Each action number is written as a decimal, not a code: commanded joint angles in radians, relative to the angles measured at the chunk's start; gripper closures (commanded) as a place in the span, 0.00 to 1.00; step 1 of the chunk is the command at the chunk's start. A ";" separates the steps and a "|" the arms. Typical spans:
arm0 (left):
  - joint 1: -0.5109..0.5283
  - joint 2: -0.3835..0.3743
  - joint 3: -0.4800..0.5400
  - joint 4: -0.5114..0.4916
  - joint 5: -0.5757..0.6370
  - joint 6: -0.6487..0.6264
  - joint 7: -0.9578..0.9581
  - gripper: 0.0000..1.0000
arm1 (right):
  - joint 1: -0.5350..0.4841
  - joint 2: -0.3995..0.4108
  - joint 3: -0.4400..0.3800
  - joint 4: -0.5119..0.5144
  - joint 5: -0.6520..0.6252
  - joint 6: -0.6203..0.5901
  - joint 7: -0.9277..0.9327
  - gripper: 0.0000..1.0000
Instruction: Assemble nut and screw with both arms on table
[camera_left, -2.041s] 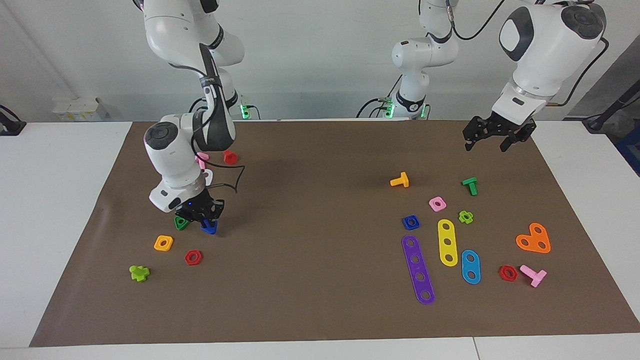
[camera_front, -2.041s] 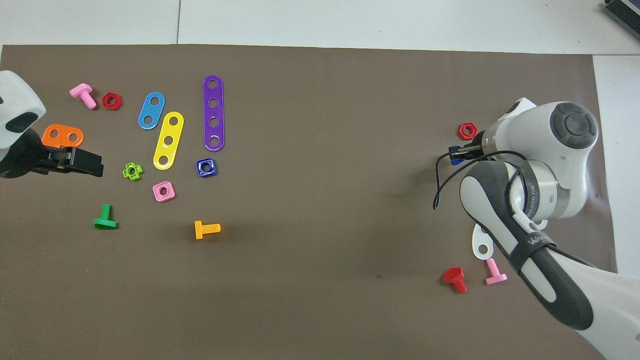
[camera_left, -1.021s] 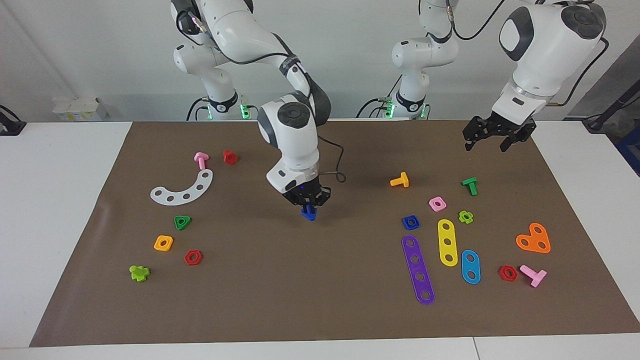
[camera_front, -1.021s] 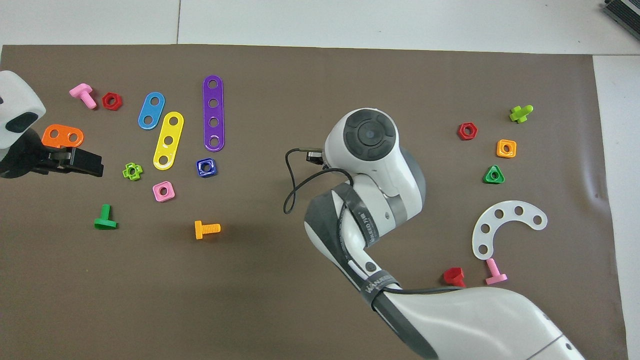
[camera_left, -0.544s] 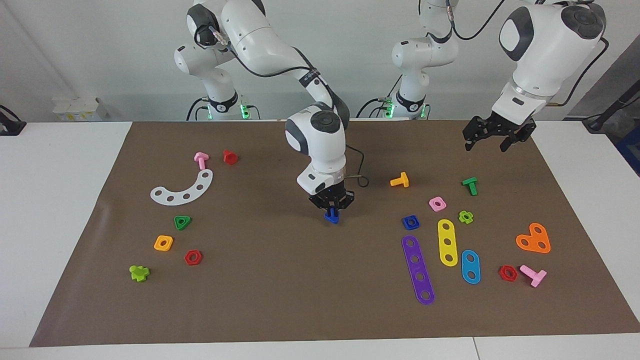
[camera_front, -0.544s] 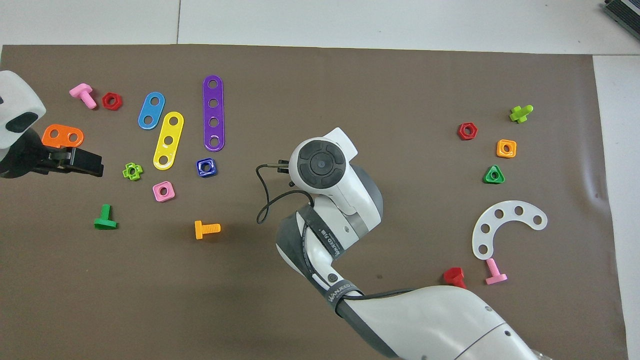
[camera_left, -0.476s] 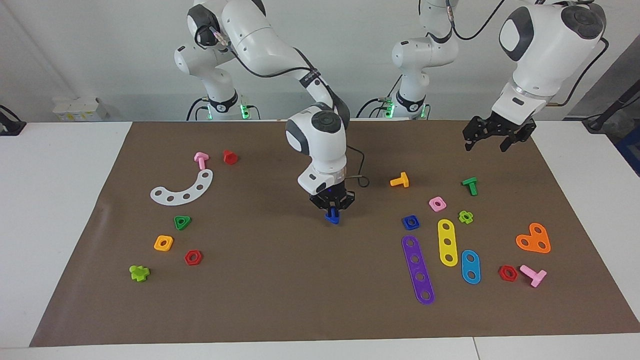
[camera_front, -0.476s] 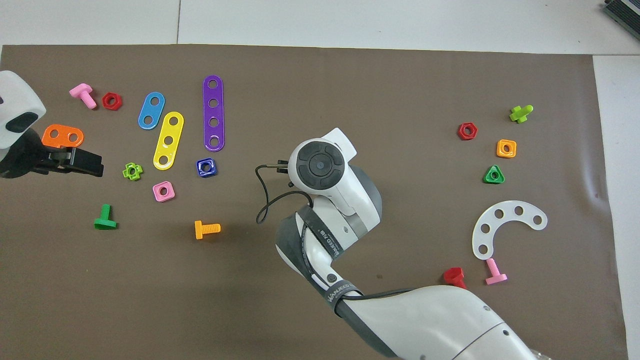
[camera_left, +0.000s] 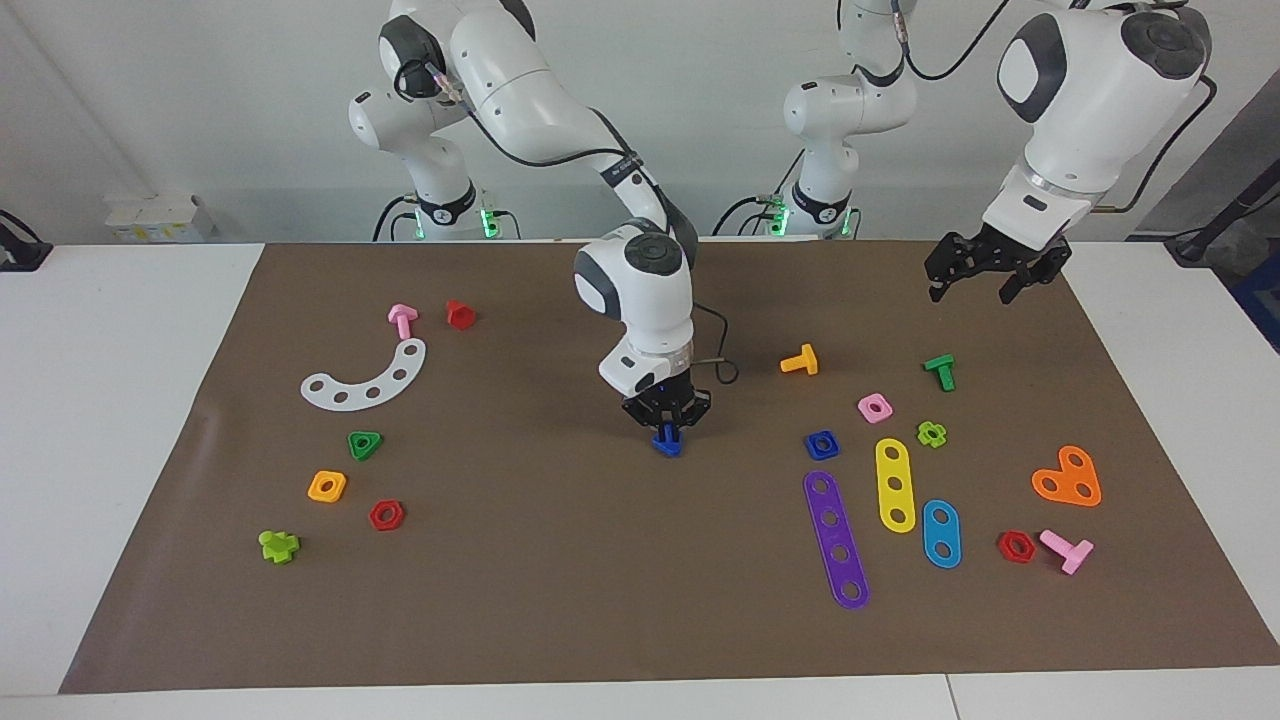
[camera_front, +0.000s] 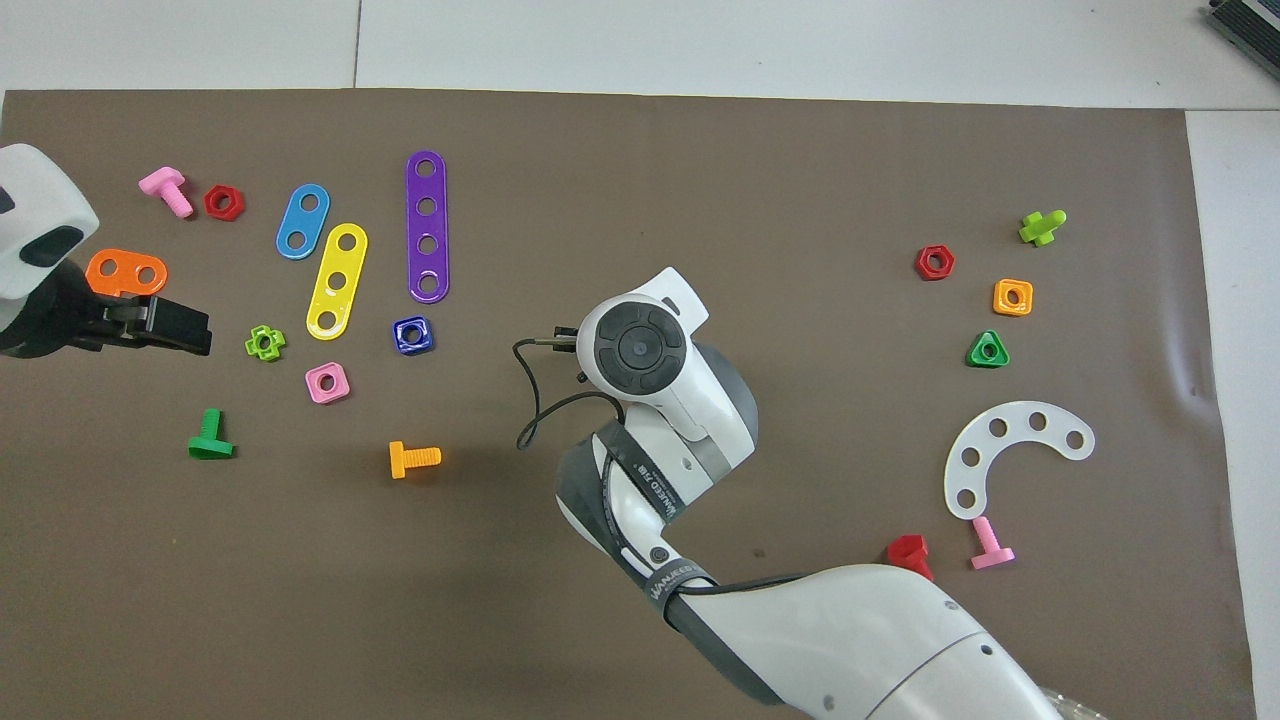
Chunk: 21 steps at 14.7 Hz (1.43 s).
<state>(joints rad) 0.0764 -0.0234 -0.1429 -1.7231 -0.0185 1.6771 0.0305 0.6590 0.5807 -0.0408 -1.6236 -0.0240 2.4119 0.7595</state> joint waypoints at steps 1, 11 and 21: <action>-0.004 -0.043 -0.006 -0.079 0.017 0.091 -0.061 0.00 | 0.005 -0.009 -0.008 -0.004 -0.027 0.013 0.050 0.00; -0.127 0.092 -0.007 -0.098 0.003 0.263 -0.354 0.04 | -0.200 -0.330 -0.014 -0.012 -0.021 -0.313 -0.049 0.00; -0.218 0.289 -0.006 -0.199 0.061 0.512 -0.581 0.06 | -0.531 -0.515 -0.013 -0.018 0.010 -0.687 -0.451 0.00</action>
<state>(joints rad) -0.1162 0.2245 -0.1619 -1.9178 -0.0027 2.1434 -0.5017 0.1904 0.1089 -0.0689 -1.6053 -0.0235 1.7591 0.3791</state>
